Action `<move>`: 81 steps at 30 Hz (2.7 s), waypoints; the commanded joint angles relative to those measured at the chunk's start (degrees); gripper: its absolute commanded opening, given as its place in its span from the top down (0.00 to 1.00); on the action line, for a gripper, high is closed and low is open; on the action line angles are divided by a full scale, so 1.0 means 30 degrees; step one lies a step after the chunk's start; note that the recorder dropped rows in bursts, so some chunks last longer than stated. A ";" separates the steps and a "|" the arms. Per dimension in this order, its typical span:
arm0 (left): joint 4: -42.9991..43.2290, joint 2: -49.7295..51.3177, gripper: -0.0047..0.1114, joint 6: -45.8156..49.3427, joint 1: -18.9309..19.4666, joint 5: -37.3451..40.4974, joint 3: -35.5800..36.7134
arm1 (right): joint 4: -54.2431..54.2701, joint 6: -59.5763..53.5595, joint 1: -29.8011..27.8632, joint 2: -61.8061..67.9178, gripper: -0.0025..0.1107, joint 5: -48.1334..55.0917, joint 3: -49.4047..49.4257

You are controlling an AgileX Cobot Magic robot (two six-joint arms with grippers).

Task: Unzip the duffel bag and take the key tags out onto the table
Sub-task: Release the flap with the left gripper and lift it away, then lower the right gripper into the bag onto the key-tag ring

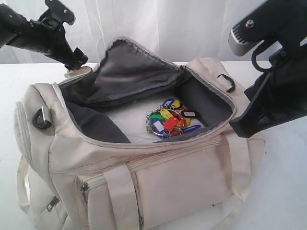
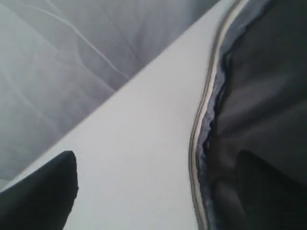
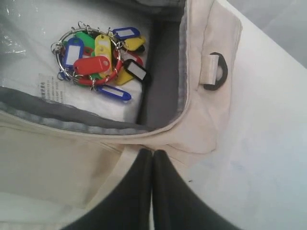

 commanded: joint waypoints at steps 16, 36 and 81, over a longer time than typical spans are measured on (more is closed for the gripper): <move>0.2744 -0.2334 0.25 -0.8955 0.0069 1.2919 -0.5392 | -0.0102 0.0090 -0.0069 -0.0131 0.98 -0.0057 0.0071; 1.1436 -1.3118 0.95 -1.7612 0.0064 2.0472 -0.3700 | 0.0632 -0.0312 -0.0120 0.3854 0.98 0.1738 -0.4410; 1.0444 -2.9073 0.95 -1.9239 0.0064 0.4578 1.9678 | 1.1203 -1.1025 -0.5563 2.0706 0.37 0.3123 -1.4845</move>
